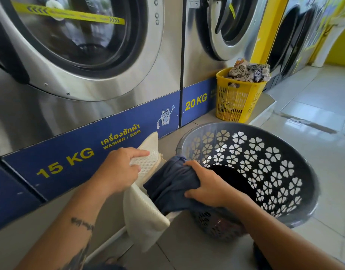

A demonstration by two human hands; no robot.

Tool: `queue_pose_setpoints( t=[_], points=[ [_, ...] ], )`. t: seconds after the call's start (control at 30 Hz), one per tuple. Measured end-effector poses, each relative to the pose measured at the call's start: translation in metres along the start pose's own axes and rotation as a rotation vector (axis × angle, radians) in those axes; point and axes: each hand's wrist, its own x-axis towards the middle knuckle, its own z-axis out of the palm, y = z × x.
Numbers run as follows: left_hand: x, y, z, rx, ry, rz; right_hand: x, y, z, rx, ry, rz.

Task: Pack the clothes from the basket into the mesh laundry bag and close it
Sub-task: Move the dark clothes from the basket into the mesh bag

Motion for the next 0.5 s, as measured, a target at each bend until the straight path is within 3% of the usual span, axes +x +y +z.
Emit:
queue_pose_setpoints(
  t=[0.13, 0.23, 0.4, 0.5],
  points=[
    [-0.001, 0.001, 0.004, -0.010, -0.010, 0.016, -0.009, -0.021, -0.005, -0.210, 0.178, -0.076],
    [0.000, 0.007, 0.004, -0.067, -0.017, 0.029, -0.016, -0.048, -0.005, -0.179, 0.280, -0.151],
    [0.000, 0.006, 0.000, -0.105, 0.029, 0.013, -0.024, -0.063, 0.004, -0.124, -0.067, -0.289],
    [-0.001, 0.002, 0.001, -0.066, 0.010, 0.000, -0.015, -0.042, 0.001, -0.315, 0.033, -0.324]
  ],
)
